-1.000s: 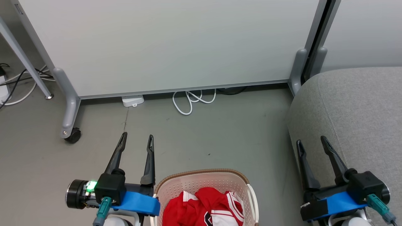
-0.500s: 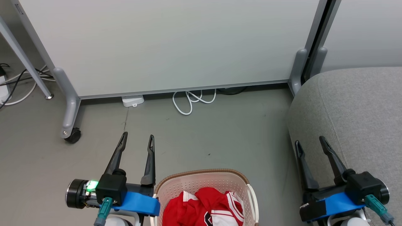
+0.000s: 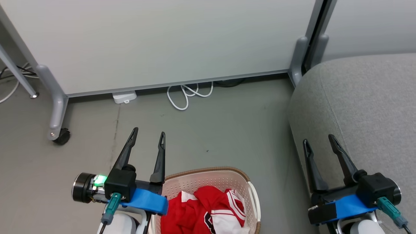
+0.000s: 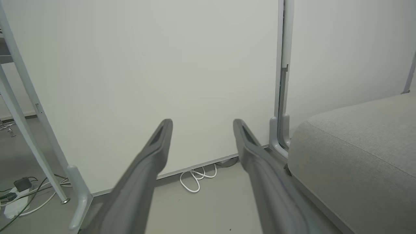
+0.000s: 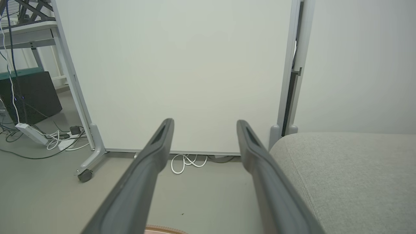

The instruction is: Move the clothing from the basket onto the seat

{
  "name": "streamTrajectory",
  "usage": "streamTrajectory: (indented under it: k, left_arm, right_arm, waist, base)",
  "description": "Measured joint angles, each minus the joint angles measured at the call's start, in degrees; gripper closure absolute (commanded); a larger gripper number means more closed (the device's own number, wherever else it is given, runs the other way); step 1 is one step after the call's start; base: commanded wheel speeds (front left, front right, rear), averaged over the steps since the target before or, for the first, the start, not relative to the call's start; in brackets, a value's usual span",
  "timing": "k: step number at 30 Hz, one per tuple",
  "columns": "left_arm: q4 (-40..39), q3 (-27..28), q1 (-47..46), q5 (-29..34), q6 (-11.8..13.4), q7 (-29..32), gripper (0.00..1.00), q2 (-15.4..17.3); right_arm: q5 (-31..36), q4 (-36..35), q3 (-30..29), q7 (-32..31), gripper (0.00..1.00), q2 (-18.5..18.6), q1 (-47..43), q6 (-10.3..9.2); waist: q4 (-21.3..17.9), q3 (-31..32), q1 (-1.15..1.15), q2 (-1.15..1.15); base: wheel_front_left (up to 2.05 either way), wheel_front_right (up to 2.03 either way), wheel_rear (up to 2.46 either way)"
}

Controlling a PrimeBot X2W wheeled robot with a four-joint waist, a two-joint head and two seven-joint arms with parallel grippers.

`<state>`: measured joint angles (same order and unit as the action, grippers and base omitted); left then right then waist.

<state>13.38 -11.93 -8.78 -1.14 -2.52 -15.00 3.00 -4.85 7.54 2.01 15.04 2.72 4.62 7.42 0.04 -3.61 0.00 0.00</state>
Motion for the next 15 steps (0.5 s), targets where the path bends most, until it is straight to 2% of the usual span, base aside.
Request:
streamTrajectory:
  k: [6, 15]
  left_arm:
    - [3.5, -1.6, -3.8, 0.7, -1.8, 0.0, 0.0, 1.0]
    - [11.0, -6.4, -12.5, 1.8, -4.1, -0.1, 0.0, 4.6]
  right_arm:
    - [-0.4, -1.0, 0.4, 0.0, 0.0, 0.0, 1.6, 0.0]
    - [-1.4, -2.6, 1.2, 0.0, 0.0, 0.0, 5.4, 0.0]
  waist:
    - [-2.4, -2.9, 0.0, 0.0]
    - [-6.8, -9.5, 0.01, 0.0]
  base:
    - [0.0, 0.0, 0.0]
    - [0.0, 0.0, 0.0]
